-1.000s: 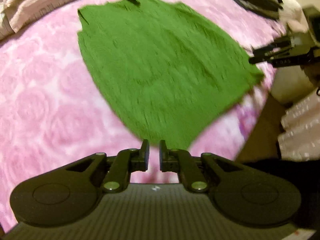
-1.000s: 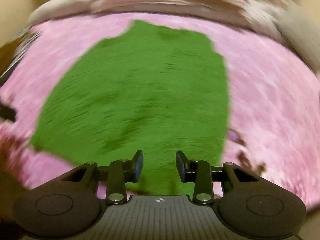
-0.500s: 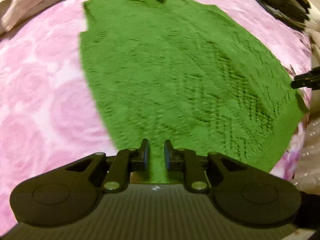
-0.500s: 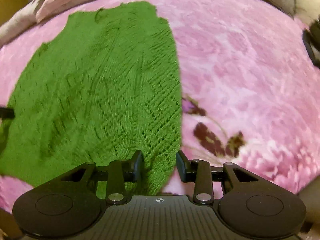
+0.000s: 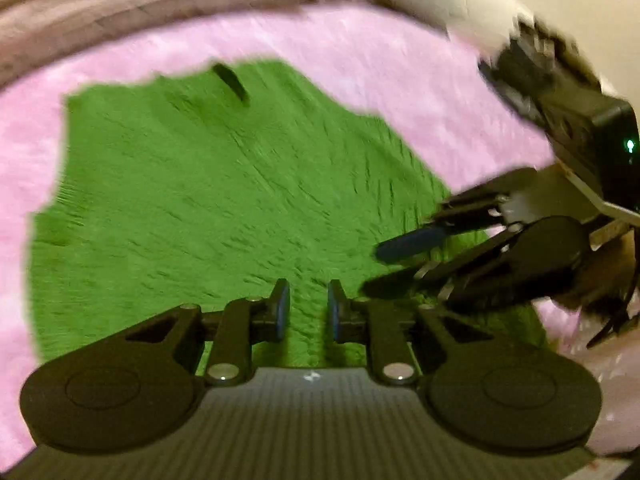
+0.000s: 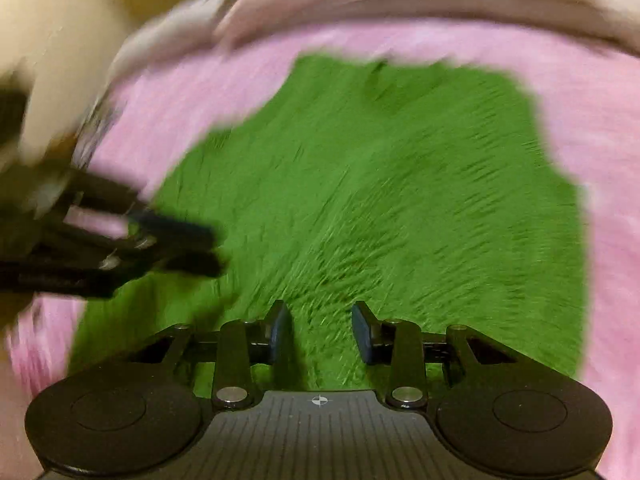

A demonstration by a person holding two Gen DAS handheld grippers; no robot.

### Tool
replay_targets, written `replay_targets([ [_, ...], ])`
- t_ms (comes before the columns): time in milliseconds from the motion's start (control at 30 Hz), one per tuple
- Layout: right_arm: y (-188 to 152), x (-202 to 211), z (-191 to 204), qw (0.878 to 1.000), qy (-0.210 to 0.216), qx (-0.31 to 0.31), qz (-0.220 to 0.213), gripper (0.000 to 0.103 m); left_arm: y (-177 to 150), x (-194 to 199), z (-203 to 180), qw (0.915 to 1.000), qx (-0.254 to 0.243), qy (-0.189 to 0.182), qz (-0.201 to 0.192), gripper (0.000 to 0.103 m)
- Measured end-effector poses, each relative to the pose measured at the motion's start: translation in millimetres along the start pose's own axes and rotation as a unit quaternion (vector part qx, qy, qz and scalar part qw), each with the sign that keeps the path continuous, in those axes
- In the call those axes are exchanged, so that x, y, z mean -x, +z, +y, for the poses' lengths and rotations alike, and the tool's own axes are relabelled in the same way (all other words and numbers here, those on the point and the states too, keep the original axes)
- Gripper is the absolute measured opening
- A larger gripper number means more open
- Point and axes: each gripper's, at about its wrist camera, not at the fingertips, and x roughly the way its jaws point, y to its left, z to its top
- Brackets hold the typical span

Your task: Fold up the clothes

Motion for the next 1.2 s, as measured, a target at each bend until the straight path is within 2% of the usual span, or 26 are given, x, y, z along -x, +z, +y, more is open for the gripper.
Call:
replay_targets([
  [67, -10.0, 1.6, -8.6, 0.998, 0.017, 0.063, 0.001, 0.032, -12.6, -22.8, -2.2, 0.9984, -0.026, 0.022, 0.046, 0.015],
  [100, -12.0, 6.8, -12.7, 0.997, 0.021, 0.075, 0.009, 0.032, -19.6, -18.9, -0.2, 0.9987, -0.031, 0.020, 0.034, 0.015],
  [233, -30.4, 30.8, -26.6, 0.993, 0.007, 0.113, 0.045, 0.033, -32.5, 1.4, 16.4, 0.9970, -0.002, 0.033, 0.070, 0.015],
  [367, -37.5, 44.1, -47.3, 0.996, -0.001, 0.066, 0.062, 0.033, -35.4, 17.2, 34.2, 0.9927, 0.011, 0.060, 0.104, 0.014],
  [500, -23.2, 54.0, -47.9, 0.997, -0.013, 0.000, 0.073, 0.034, -32.9, 38.9, 45.9, 0.9884, 0.064, 0.081, 0.111, 0.013],
  [533, -18.6, 59.2, -47.9, 0.997, -0.017, -0.017, 0.068, 0.036, -30.3, 44.4, 46.8, 0.9874, 0.077, 0.086, 0.108, 0.013],
  [567, -12.8, 66.4, -46.3, 0.997, -0.021, -0.037, 0.057, 0.044, -27.0, 50.2, 47.0, 0.9860, 0.091, 0.092, 0.106, 0.014],
  [600, -8.3, 72.8, -44.9, 0.997, -0.024, -0.056, 0.048, 0.056, -23.2, 55.4, 46.5, 0.9843, 0.106, 0.098, 0.102, 0.016],
  [667, 0.5, 86.9, -39.8, 0.995, -0.031, -0.092, 0.028, 0.066, -13.7, 65.8, 44.5, 0.9817, 0.134, 0.101, 0.091, 0.027],
  [800, 13.0, 110.2, -22.9, 0.990, -0.047, -0.129, 0.012, 0.067, -2.4, 93.4, 39.9, 0.9789, 0.165, 0.100, 0.067, 0.039],
  [867, 18.3, 122.0, -10.1, 0.988, -0.060, -0.140, 0.008, 0.067, 0.5, 107.8, 38.4, 0.9776, 0.171, 0.107, 0.059, 0.059],
  [1000, 22.4, 146.4, 13.4, 0.984, -0.077, -0.159, 0.003, 0.067, 7.5, 131.6, 39.5, 0.9757, 0.177, 0.115, 0.059, 0.065],
  [1067, 26.2, 156.9, 25.9, 0.984, -0.082, -0.156, 0.008, 0.068, 9.3, 143.2, 39.9, 0.9750, 0.178, 0.118, 0.062, 0.074],
  [1200, 34.1, 164.7, 49.3, 0.985, -0.089, -0.144, 0.016, 0.068, 9.9, 158.6, 39.7, 0.9750, 0.171, 0.124, 0.069, 0.082],
])
